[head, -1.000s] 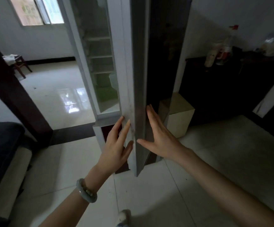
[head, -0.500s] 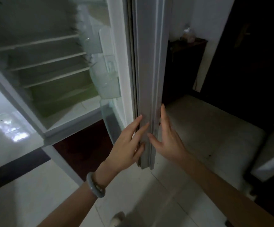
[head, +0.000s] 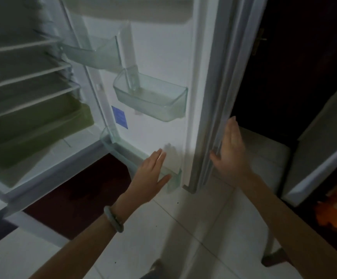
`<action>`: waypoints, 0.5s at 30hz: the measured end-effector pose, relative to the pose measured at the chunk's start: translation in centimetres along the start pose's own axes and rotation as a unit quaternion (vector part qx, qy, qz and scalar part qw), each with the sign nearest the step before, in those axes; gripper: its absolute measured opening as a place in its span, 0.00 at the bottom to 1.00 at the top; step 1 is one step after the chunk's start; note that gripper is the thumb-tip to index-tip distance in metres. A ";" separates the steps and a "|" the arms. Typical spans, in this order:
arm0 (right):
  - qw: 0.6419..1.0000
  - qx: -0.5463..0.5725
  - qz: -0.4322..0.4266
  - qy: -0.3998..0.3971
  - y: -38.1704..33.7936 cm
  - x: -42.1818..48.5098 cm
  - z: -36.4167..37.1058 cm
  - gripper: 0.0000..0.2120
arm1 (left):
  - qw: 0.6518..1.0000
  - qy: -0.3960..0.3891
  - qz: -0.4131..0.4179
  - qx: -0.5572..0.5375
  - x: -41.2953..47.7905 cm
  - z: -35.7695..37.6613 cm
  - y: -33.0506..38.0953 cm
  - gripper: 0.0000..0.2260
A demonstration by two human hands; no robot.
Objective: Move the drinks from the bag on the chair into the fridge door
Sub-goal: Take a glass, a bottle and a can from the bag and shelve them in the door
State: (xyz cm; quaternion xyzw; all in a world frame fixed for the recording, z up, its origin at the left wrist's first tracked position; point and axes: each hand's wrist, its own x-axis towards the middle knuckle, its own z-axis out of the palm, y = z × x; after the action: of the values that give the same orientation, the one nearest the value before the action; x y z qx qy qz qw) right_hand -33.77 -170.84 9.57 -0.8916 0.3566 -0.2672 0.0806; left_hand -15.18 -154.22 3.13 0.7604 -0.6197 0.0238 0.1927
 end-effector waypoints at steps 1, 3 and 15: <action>1.000 -0.013 0.016 0.007 0.6 0.9 0.2 0.45 | 1.000 -0.013 -0.002 0.007 0.8 0.5 -1.1 0.36; 0.997 -0.039 0.057 0.032 1.3 2.5 0.7 0.43 | 0.999 -0.036 -0.004 0.021 2.5 1.4 -3.2 0.37; 0.983 -0.104 -0.120 -0.092 -3.1 1.9 16.1 0.30 | 0.986 -0.146 -0.003 0.087 9.2 6.3 -11.9 0.38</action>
State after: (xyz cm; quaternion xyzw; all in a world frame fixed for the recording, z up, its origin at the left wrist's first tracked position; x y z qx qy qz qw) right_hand -22.26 -170.61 -2.18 -0.9522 0.2638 -0.1534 -0.0123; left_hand -3.05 -162.96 -3.33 0.7712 -0.6348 -0.0343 0.0338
